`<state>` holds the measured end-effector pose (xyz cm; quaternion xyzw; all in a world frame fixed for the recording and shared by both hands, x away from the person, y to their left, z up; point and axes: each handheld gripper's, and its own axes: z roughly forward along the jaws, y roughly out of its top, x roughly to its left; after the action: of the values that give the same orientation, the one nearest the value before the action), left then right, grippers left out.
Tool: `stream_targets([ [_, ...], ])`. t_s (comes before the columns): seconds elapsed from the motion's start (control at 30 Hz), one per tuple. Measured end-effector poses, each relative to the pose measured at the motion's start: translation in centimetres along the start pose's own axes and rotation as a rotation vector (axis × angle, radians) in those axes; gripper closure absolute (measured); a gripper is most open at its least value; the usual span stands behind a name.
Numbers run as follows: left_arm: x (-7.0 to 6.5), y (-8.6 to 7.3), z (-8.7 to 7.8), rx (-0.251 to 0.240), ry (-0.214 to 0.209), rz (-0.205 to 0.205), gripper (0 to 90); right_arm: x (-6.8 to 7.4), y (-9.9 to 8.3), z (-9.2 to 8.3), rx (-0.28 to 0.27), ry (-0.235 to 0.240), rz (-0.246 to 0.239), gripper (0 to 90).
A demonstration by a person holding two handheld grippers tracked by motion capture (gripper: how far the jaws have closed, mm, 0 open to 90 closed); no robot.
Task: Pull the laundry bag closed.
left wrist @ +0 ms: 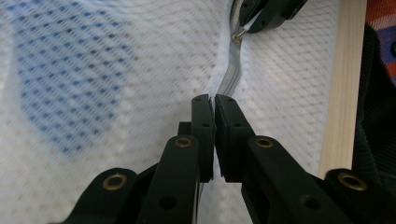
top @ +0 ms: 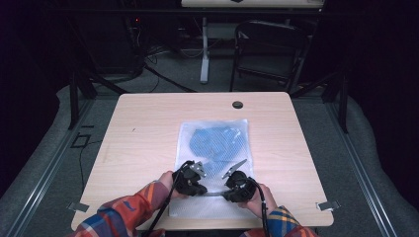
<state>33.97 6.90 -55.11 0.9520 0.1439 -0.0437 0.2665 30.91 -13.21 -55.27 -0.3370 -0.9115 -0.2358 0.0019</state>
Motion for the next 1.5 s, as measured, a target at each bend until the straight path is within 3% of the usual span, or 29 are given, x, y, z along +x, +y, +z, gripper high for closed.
stream_targets([
  [0.2,0.0,0.1,0.8,0.046,0.011,0.028,85.9,-0.2,-0.1,0.1,0.001,-0.002,0.0,86.8],
  [0.37,0.0,-0.1,0.9,0.027,0.005,0.003,86.4,-0.3,-0.2,0.1,0.001,-0.001,-0.004,86.8],
  [1.5,0.2,-0.2,0.8,0.03,0.001,0.007,86.5,-1.4,-1.0,-0.9,0.038,-0.009,0.009,86.8],
])
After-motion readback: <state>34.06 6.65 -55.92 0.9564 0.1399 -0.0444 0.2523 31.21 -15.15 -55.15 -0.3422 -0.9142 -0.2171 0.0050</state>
